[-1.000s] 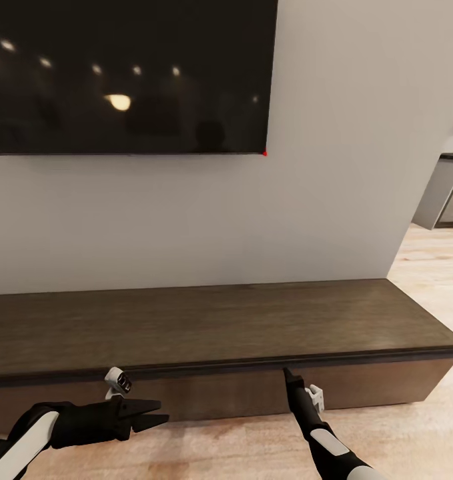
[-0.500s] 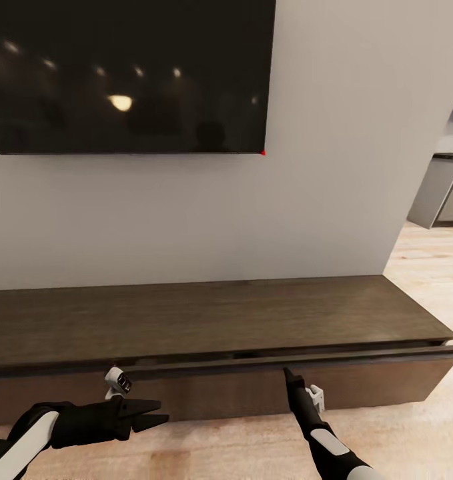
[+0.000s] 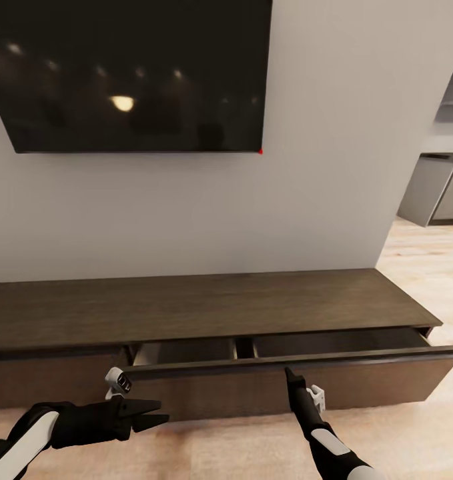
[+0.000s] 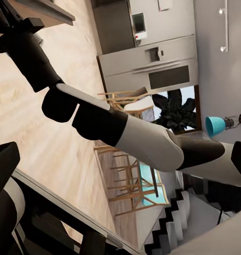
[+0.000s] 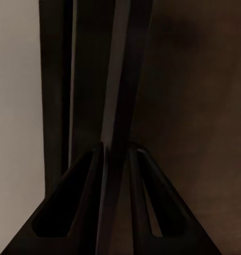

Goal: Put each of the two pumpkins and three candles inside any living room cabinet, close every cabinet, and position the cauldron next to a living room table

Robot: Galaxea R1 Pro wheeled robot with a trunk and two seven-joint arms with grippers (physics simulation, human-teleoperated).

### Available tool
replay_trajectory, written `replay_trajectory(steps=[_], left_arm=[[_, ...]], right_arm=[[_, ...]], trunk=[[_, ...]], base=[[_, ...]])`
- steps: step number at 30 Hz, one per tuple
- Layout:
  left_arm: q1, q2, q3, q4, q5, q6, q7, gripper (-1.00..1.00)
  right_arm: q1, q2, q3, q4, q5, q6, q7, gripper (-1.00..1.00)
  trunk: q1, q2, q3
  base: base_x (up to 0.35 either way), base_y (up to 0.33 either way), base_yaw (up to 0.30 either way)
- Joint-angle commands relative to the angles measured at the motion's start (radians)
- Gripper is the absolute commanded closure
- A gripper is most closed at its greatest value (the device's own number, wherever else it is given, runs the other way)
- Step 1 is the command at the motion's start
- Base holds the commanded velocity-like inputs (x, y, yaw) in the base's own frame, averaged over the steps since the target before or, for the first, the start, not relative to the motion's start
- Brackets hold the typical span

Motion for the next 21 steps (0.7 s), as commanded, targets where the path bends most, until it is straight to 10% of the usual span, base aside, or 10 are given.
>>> replay_trajectory(steps=[1,21], left_arm=[[-0.001,0.0,-0.002,0.001,0.003,0.004,-0.002,-1.0],[-0.001,0.0,-0.002,0.001,0.003,0.004,-0.002,-1.0]], right_arm=[[-0.001,0.0,0.026,-0.001,0.0,-0.008,0.011,1.0],[-0.001,0.0,0.026,-0.001,0.0,-0.008,0.012,1.0]], trunk=[[-0.001,-0.001,-0.001],[-0.001,-0.001,-0.001]], base=[[-0.171,0.0,0.0],[-0.167,0.0,0.0]])
